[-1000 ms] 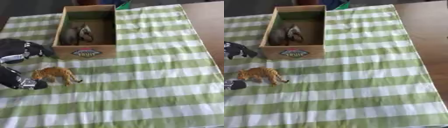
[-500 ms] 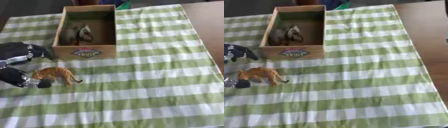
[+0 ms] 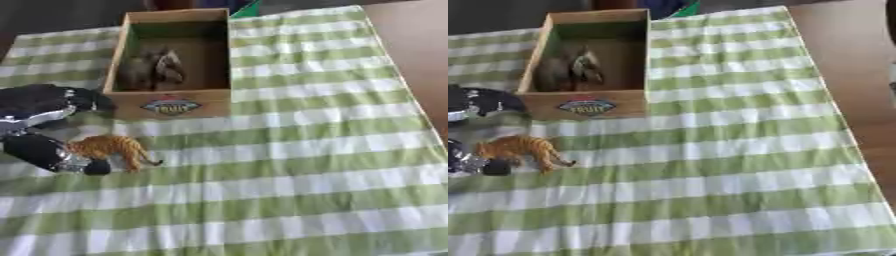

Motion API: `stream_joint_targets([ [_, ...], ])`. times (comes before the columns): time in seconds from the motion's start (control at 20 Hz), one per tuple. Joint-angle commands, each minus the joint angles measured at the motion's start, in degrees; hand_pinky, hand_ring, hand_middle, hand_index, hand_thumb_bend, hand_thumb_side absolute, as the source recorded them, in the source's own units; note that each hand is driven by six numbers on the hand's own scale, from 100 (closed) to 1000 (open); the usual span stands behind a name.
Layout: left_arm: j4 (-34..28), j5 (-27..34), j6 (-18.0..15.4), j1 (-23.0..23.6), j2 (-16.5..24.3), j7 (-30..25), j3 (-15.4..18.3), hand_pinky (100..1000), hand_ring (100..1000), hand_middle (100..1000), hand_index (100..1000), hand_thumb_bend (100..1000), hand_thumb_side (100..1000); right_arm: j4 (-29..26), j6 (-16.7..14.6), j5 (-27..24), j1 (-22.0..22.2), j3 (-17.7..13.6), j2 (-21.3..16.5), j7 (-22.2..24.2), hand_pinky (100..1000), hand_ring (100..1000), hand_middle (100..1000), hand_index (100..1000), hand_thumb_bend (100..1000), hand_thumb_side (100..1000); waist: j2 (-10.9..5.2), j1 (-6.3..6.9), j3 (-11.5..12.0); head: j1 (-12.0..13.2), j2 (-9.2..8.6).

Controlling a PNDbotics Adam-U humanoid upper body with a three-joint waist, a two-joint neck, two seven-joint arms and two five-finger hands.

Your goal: Pick up objects on the table and place them in the box.

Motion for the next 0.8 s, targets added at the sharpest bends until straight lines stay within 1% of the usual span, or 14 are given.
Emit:
stream_joint_targets([
  [0.05,0.8,-0.3,-0.4,-1.4,0.3,-0.9,-0.2,686,922,892,979,752,982,-1.1,0.1,-0.4,-0.3,-0.8,-0.5,0.4,845,762,718,879,100,1000,-0.73,-0.05,-0.1,0.3,-0.6],
  [0.25,2.0,-0.1,-0.4,-1.9,-0.4,-2.3,-0.7,670,895,844,971,727,985,-1.1,0.4,-0.5,-0.2,-1.1,-0.2,0.3,845,761,716,879,100,999,-0.42,-0.02,-0.2,0.6,-0.51],
  [0.5,3.0,-0.7,-0.4,-2.4,-1.0,-2.8,-0.8,668,894,840,970,724,986,-1.1,0.6,-0.6,0.0,-1.2,0.0,0.5,845,760,716,878,100,999,-0.29,-0.06,-0.2,0.6,-0.56],
  [0.6,3.9,-1.3,-0.4,-2.3,-1.0,-3.3,-1.1,652,875,810,940,703,981,-1.1,0.8,-0.8,0.1,-1.2,0.4,0.5,846,760,713,878,100,999,-0.17,-0.14,-0.3,0.8,-0.7],
  [0.75,5.0,-2.4,-0.9,-2.6,-1.3,-3.9,-1.4,648,869,799,929,688,975,-1.1,0.9,-0.9,0.2,-1.3,0.6,0.6,847,760,703,878,100,999,-0.12,-0.21,-0.3,0.8,-0.72],
  [0.8,5.3,-2.7,-1.1,-2.6,-1.4,-3.9,-1.5,642,859,780,912,654,966,-1.1,0.9,-1.0,0.2,-1.3,0.7,0.7,847,759,696,876,100,994,-0.12,-0.23,-0.4,0.9,-0.74],
])
